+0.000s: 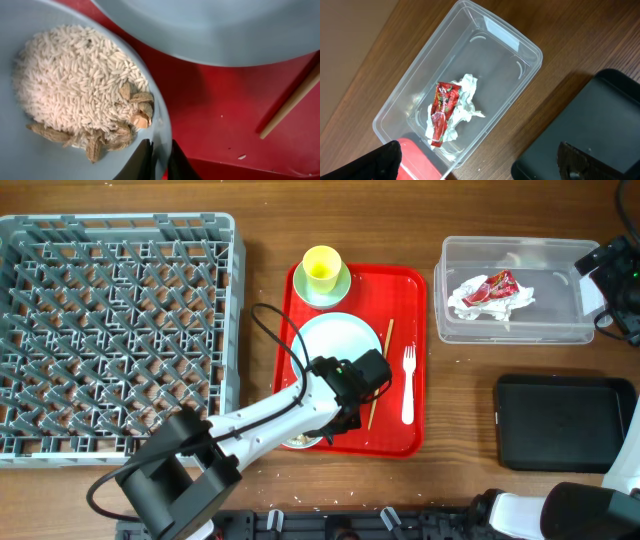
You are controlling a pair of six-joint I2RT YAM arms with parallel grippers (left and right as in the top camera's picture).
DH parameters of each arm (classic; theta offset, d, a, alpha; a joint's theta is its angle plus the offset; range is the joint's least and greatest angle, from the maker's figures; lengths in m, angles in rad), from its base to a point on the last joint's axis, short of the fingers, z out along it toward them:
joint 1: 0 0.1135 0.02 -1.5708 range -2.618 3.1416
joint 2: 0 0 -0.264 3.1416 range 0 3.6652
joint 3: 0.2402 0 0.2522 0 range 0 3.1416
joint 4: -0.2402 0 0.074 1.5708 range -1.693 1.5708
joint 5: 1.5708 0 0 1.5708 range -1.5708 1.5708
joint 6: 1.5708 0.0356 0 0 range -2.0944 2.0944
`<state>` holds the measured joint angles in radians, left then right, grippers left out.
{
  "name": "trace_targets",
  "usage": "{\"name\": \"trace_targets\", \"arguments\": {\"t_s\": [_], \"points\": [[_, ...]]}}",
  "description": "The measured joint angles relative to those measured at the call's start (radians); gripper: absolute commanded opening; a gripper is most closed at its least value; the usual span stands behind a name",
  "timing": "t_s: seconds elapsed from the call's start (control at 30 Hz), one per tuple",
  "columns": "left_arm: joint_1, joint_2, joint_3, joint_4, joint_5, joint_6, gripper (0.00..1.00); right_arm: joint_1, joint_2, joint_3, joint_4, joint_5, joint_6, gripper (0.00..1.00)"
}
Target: Sort waste into correct bins and load items into the dishwasher rack
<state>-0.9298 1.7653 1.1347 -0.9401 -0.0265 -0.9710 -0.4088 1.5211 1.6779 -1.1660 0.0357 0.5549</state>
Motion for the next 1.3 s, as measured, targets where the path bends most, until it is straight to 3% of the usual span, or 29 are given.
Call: {"name": "trace_targets", "arguments": {"t_s": [0.03, 0.13, 0.2, 0.23, 0.47, 0.7, 0.93, 1.13, 1.17, 1.23, 1.3], "points": [[-0.002, 0.0, 0.0, 0.002, -0.003, 0.0, 0.2, 0.0, 0.0, 0.0, 0.0, 0.0, 0.0, 1.0], [-0.012, 0.0, 0.0, 0.001, -0.003, 0.0, 0.19, 0.0, 0.0, 0.0, 0.0, 0.0, 0.0, 1.0], [-0.013, 0.0, 0.0, 0.001, -0.003, 0.0, 0.05, 0.0, 0.0, 0.0, 0.0, 0.0, 0.0, 1.0], [-0.013, 0.0, 0.0, 0.001, -0.002, -0.002, 0.04, 0.0, 0.0, 0.0, 0.0, 0.0, 0.0, 1.0], [-0.013, -0.012, 0.022, -0.011, 0.004, 0.004, 0.04, 0.0, 0.0, 0.0, 0.0, 0.0, 0.0, 1.0], [-0.013, -0.203, 0.07, -0.014, 0.028, 0.016, 0.04, 0.0, 0.0, 0.0, 0.0, 0.0, 0.0, 1.0], [-0.013, -0.192, 0.069, -0.009, 0.023, 0.027, 0.04, 0.0, 0.0, 0.0, 0.0, 0.0, 0.0, 1.0], [-0.016, -0.057, 0.065, 0.04, 0.016, 0.027, 0.04, 0.0, 0.0, 0.0, 0.0, 0.0, 0.0, 1.0], [-0.018, -0.034, 0.065, 0.047, 0.016, 0.027, 0.06, 0.0, 0.0, 0.0, 0.0, 0.0, 0.0, 1.0], [-0.019, -0.024, 0.065, 0.045, 0.016, 0.028, 0.22, 0.0, 0.0, 0.0, 0.0, 0.0, 0.0, 1.0], [-0.019, -0.024, 0.065, 0.042, 0.016, 0.03, 0.24, 0.0, 0.0, 0.0, 0.0, 0.0, 0.0, 1.0]]}}
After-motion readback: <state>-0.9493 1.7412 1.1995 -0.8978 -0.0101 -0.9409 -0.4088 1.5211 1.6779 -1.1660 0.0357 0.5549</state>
